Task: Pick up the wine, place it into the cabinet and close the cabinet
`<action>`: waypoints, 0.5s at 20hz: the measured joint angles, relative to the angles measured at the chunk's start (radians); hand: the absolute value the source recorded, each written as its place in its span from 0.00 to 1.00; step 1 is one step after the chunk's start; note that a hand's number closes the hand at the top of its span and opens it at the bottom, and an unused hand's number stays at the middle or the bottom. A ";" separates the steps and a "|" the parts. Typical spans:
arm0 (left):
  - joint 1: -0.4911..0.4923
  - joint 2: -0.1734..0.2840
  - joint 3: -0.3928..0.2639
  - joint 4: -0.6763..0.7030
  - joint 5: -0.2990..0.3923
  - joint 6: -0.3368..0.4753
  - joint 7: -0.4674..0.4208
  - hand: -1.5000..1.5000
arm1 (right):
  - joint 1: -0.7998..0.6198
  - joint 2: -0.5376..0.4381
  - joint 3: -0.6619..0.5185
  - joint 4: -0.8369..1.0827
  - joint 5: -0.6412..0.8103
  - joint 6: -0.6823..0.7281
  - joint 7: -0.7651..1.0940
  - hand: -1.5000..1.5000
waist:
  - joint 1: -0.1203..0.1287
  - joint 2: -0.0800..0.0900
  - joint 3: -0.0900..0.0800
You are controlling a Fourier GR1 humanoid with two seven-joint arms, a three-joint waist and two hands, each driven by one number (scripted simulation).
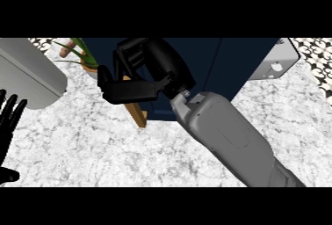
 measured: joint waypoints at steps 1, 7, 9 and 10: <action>-0.009 -0.006 0.001 -0.004 0.000 0.009 0.008 0.00 | -0.003 0.004 -0.010 0.020 0.002 0.021 -0.017 1.00 | 0.000 -0.004 0.000; -0.032 -0.015 0.008 -0.004 0.000 0.012 0.038 0.00 | -0.007 0.003 -0.042 0.097 0.006 0.130 -0.113 1.00 | 0.005 -0.020 -0.003; -0.047 -0.006 0.014 -0.002 0.012 0.009 0.057 0.00 | -0.013 0.002 -0.046 0.121 0.013 0.154 -0.143 1.00 | 0.008 -0.023 -0.004; -0.038 -0.006 0.017 -0.002 0.012 0.000 0.053 0.00 | -0.012 0.000 -0.046 0.126 0.019 0.161 -0.154 1.00 | 0.010 -0.025 -0.006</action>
